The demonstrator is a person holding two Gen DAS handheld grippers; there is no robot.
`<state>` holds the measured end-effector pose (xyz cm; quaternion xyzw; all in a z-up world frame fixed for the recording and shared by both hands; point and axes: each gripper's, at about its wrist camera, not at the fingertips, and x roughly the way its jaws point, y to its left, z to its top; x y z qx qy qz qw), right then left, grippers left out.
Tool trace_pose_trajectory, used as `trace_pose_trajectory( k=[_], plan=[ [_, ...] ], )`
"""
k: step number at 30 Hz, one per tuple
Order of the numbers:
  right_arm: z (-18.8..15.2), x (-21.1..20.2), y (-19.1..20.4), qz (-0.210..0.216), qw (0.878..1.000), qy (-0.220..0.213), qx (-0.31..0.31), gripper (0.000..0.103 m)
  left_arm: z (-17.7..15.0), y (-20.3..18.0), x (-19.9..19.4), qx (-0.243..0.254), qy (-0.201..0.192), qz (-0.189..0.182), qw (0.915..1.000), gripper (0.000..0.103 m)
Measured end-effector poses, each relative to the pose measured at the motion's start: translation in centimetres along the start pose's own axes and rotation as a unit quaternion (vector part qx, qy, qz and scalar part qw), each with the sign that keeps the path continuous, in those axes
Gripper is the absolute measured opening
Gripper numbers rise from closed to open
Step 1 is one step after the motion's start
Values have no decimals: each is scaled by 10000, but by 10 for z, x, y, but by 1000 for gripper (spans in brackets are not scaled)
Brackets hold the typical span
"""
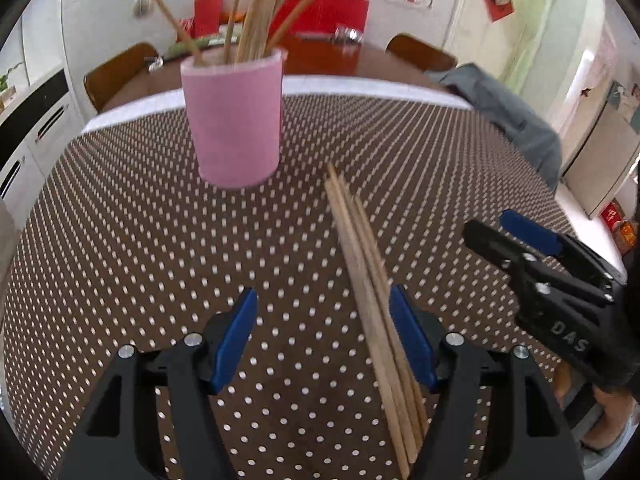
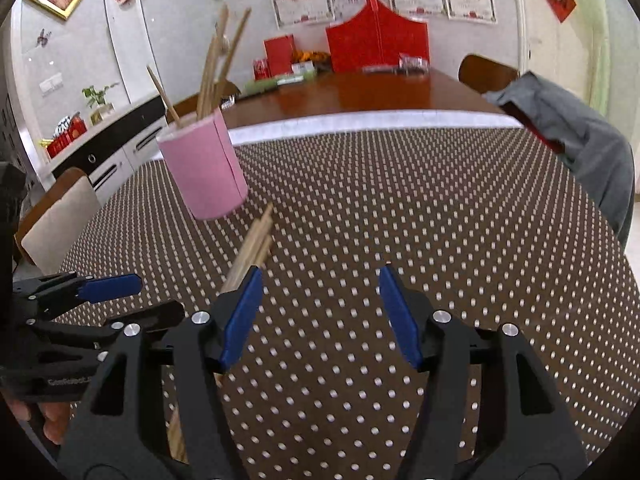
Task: Organize utensils
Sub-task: 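Open the right tool and move both open tools down to the loose chopsticks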
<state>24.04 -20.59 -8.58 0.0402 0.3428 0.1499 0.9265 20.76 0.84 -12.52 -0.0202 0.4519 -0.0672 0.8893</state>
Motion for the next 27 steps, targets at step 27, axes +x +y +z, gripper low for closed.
trace_pose_trajectory(
  k=[27],
  plan=[
    [-3,14,-6,131,9992,366,19,66,19,5,39,-95,560,318,9979,71]
  ],
)
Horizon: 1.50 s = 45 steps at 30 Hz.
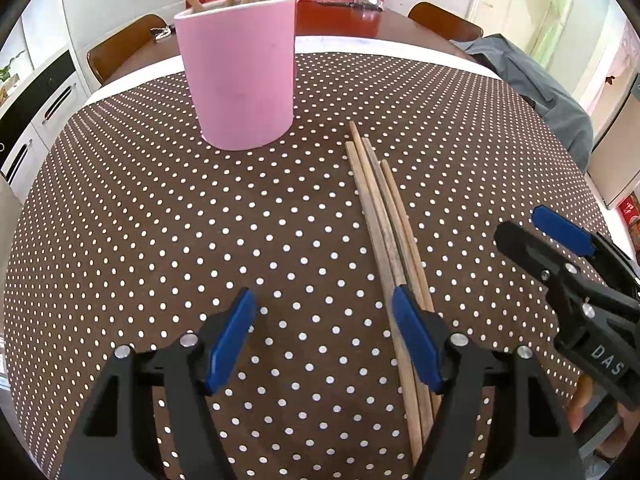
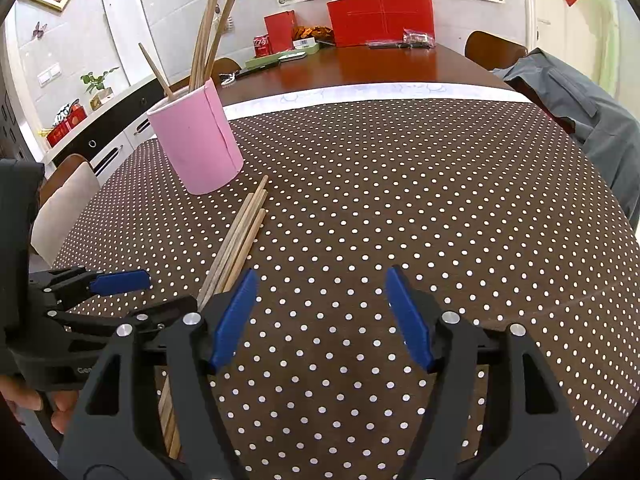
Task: Organize utensils
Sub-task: 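Open the right tool and move both open tools down to the loose chopsticks, then close the left tool on a chopstick while the right tool grasps another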
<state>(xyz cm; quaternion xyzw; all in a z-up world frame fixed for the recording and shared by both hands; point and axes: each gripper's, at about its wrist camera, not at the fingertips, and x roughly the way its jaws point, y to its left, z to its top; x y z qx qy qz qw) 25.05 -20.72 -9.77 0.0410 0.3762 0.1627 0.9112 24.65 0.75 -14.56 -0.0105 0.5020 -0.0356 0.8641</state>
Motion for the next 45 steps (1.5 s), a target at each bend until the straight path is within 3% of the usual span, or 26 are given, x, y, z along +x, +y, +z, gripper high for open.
trace_pose_trajectory(
  k=[8,12,15,17,22,25,30,35,45],
  plan=[
    [1,1,4,23,10000,46,-24,66,6,-8,4,153,56,230,9996,72],
    [2,1,3,15,10000,54,-29,66,11,-7,7,93,142,100,9998,72],
    [3,4,5,-17,9999,103,-51,66,15,-15,13,318,80,383,9987,72],
    [3,5,6,6,9998,176,-44,66,18,-13,16,249,72,297,9992,71],
    [3,11,13,-2,9992,345,-190,66,15,-2,11,368,-32,268,9990,39],
    [1,18,26,-15,9981,482,-390,66,10,4,8,508,-109,202,9984,31],
    [-3,32,48,-245,9944,746,-702,66,3,13,3,618,-211,73,9978,23],
    [-1,35,57,-529,9927,714,-819,66,-1,26,-1,519,-261,-61,9983,21],
    [3,45,64,-461,9909,953,-827,66,-13,45,-9,318,-360,-277,9985,21]
  ],
)
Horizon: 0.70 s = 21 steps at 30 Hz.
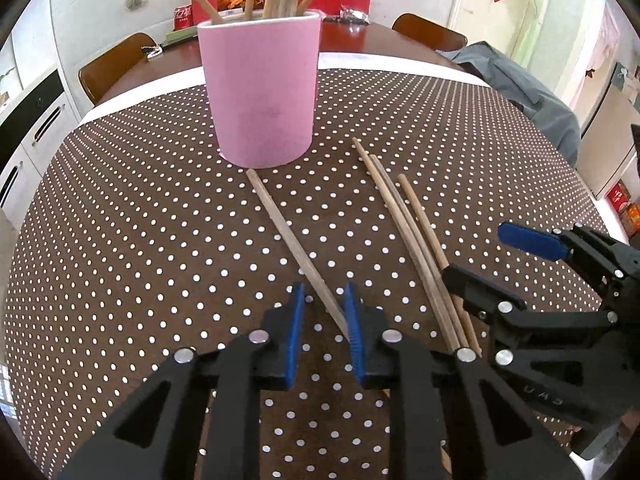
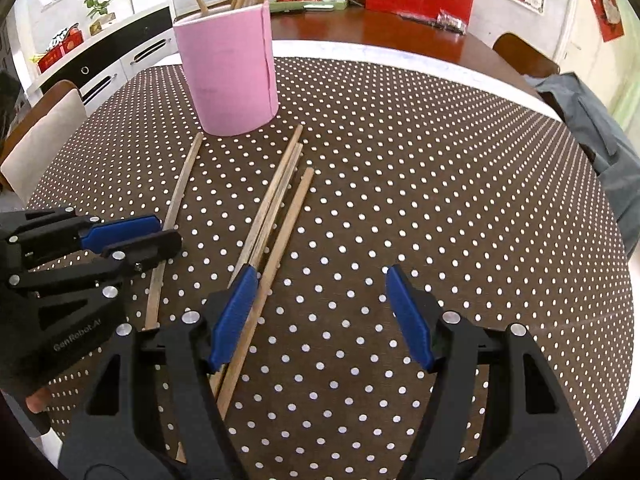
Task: Organize utensils
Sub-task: 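Close the left tool on a chopstick while the right tool grasps another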
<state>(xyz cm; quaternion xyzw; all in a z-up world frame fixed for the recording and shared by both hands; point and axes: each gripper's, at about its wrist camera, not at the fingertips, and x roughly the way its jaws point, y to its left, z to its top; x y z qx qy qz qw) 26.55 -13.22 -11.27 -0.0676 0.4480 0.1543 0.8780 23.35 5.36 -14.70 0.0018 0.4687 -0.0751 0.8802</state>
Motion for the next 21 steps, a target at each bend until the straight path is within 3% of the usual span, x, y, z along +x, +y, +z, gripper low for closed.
trace_pose_trajectory(
  k=[3,5,7,9,12,16,21],
  plan=[
    [1,4,2,8,9998,150,-103,66,0,3,0,-74,1,-33,10000,21],
    [5,5,7,35,9996,179,-192,59,2,3,1,-112,25,-17,9999,21],
    [9,7,8,82,9994,207,-257,45,4,4,2,-182,62,-7,9998,21],
    [15,7,7,124,9992,278,-274,24,7,4,3,-204,83,42,9997,16],
    [20,9,-3,253,9988,351,-213,12,7,9,3,-375,71,-7,9993,12],
    [20,9,-15,501,9982,323,-20,6,5,10,1,-474,-41,-39,9989,5],
    [19,3,-23,850,9962,121,169,6,4,6,-15,-406,-357,-60,9985,5]
  ],
)
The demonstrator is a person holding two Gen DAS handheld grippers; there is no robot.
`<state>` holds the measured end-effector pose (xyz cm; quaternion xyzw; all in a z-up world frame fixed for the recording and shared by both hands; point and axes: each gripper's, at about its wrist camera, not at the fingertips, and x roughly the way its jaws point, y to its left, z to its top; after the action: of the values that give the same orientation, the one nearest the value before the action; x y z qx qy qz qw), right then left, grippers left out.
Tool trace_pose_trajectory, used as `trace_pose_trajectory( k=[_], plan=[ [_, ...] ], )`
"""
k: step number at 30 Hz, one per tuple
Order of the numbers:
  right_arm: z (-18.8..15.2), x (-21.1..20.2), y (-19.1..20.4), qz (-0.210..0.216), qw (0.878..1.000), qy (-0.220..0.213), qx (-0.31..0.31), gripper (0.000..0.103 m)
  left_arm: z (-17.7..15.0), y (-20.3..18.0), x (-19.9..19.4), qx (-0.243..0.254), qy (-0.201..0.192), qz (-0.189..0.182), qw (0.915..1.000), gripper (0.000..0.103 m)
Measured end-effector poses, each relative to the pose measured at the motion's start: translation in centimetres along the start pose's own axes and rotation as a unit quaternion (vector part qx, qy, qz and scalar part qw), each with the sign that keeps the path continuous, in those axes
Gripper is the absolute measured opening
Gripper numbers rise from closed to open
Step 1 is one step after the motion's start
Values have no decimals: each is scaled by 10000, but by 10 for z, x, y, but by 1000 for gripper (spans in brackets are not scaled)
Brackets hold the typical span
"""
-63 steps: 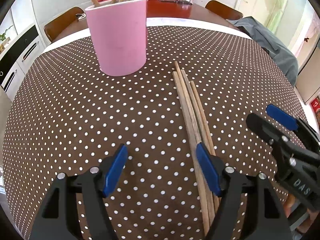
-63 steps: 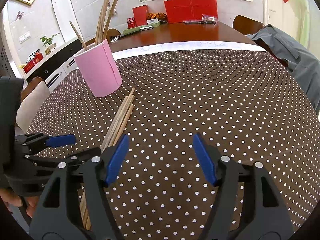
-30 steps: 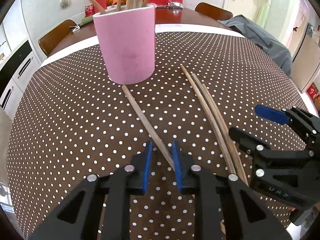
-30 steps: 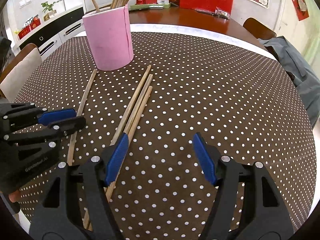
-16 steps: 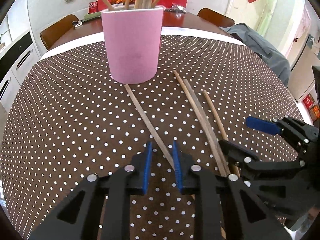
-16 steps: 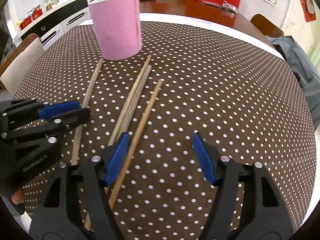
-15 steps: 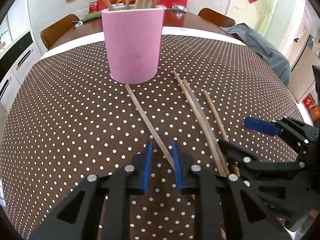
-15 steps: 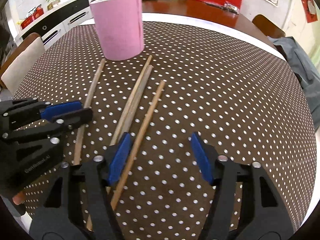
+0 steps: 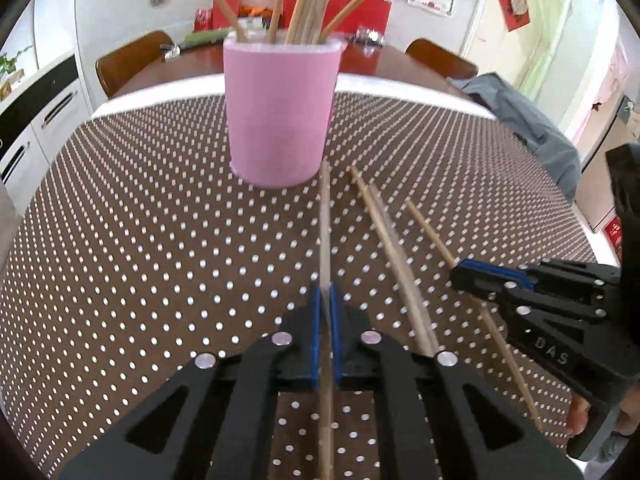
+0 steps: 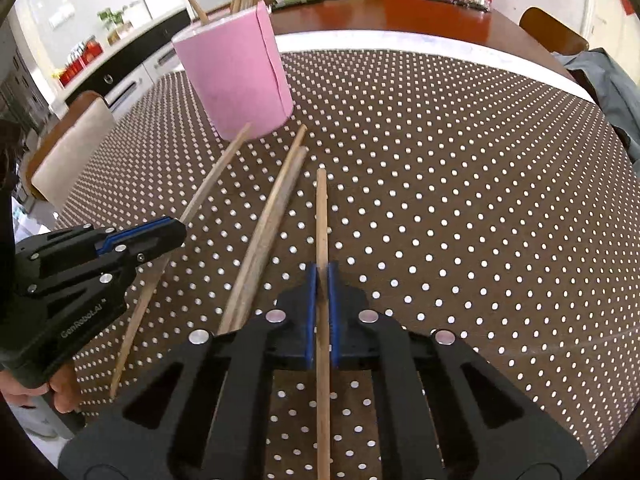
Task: Organize utensils
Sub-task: 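Close the left tool on a chopstick while the right tool grasps another, then lift both held chopsticks upright over the pink cup and lower them in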
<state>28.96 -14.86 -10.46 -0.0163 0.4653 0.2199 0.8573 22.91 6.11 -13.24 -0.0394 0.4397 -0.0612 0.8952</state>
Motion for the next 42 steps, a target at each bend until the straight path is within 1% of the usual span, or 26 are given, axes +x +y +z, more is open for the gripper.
trace_pose_trajectory(
  k=[2,7,9,14,17,21,24,28,31,36,37,39,42],
  plan=[
    [0,-5,1,82,9999,-115,16,6,1,-3,-10,54,-166,-65,9998,5],
    [6,-30,6,268,9976,-635,-30,6,4,-8,-36,113,-698,-228,9972,5],
    [7,-42,9,313,9954,-901,-81,6,5,-10,-49,134,-1005,-340,9943,5],
    [9,-64,19,378,9900,-1349,-145,6,11,-16,-71,205,-1577,-483,9861,5],
    [12,-75,27,328,9868,-1564,-242,6,15,-19,-84,338,-1912,-505,9797,5],
    [19,-93,35,429,9799,-1928,-285,6,28,-18,-105,429,-2397,-502,9686,5],
    [27,-105,42,505,9732,-2213,-360,6,40,-14,-118,396,-2726,-504,9600,5],
    [43,-118,52,584,9659,-2466,-530,6,53,-9,-132,306,-3119,-458,9485,5],
    [55,-123,60,665,9626,-2555,-612,6,62,-4,-139,225,-3416,-386,9388,5],
    [76,-124,67,727,9582,-2666,-739,6,79,6,-141,99,-3790,-281,9249,5],
    [80,-125,68,730,9573,-2692,-753,6,83,7,-140,65,-3912,-241,9200,5],
    [89,-127,70,753,9553,-2750,-777,6,90,12,-138,-36,-4069,-201,9133,5],
    [102,-129,68,756,9523,-2849,-795,6,99,18,-133,-171,-4333,-243,9008,5]
  ],
)
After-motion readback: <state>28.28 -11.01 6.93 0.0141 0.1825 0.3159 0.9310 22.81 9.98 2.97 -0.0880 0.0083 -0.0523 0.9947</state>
